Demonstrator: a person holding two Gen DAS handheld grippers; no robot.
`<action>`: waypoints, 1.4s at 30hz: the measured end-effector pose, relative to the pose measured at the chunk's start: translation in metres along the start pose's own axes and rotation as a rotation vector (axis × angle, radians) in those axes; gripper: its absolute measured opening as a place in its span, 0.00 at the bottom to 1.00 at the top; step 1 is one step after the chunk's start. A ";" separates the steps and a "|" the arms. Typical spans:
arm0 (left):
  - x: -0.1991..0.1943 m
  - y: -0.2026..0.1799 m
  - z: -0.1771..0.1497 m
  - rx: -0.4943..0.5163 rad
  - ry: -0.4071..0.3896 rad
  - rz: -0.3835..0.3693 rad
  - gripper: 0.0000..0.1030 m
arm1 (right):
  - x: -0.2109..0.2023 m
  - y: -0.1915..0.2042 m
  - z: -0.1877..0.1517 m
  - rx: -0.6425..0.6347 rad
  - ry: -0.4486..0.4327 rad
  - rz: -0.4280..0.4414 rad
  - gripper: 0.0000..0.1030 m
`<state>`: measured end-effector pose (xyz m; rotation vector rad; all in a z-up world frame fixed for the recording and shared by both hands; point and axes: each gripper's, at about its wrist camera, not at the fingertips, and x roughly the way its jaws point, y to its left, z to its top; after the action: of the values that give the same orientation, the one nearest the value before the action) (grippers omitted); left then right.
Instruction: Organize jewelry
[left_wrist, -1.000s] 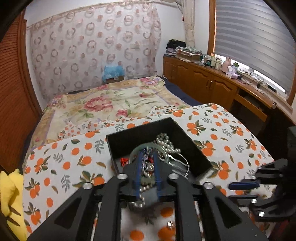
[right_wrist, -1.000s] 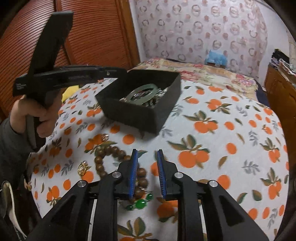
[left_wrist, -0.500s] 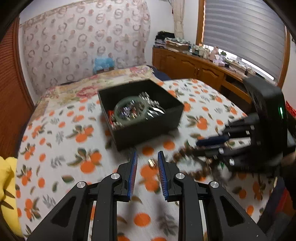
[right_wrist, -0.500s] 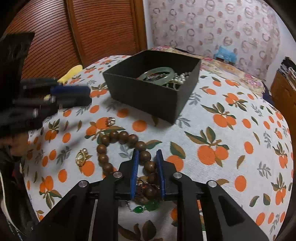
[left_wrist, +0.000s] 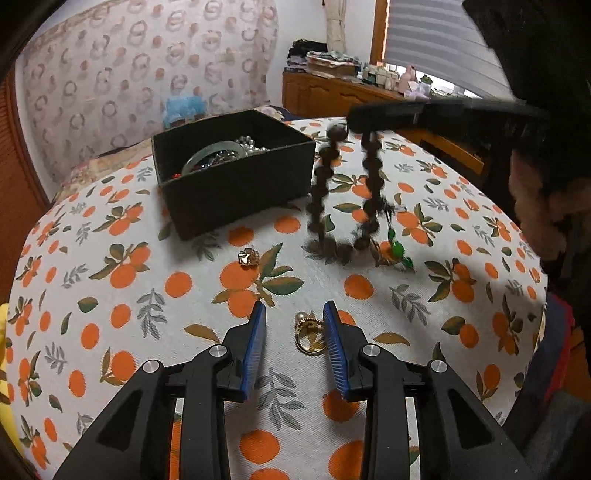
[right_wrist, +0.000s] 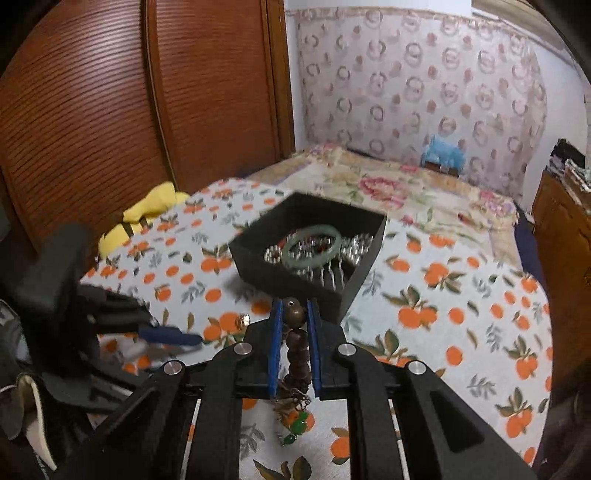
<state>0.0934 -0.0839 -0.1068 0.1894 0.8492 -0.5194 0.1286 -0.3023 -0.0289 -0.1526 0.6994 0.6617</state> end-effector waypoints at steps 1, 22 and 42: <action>0.001 0.000 0.000 0.002 0.004 0.001 0.30 | -0.003 0.001 0.002 -0.002 -0.010 -0.003 0.14; -0.011 0.015 0.019 -0.027 -0.066 0.031 0.17 | -0.026 0.000 0.037 -0.005 -0.103 -0.032 0.14; -0.011 0.066 0.095 -0.083 -0.157 0.127 0.17 | 0.038 -0.040 0.071 0.115 -0.056 -0.035 0.15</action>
<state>0.1846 -0.0571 -0.0388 0.1235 0.6991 -0.3745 0.2132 -0.2900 -0.0022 -0.0401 0.6780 0.5887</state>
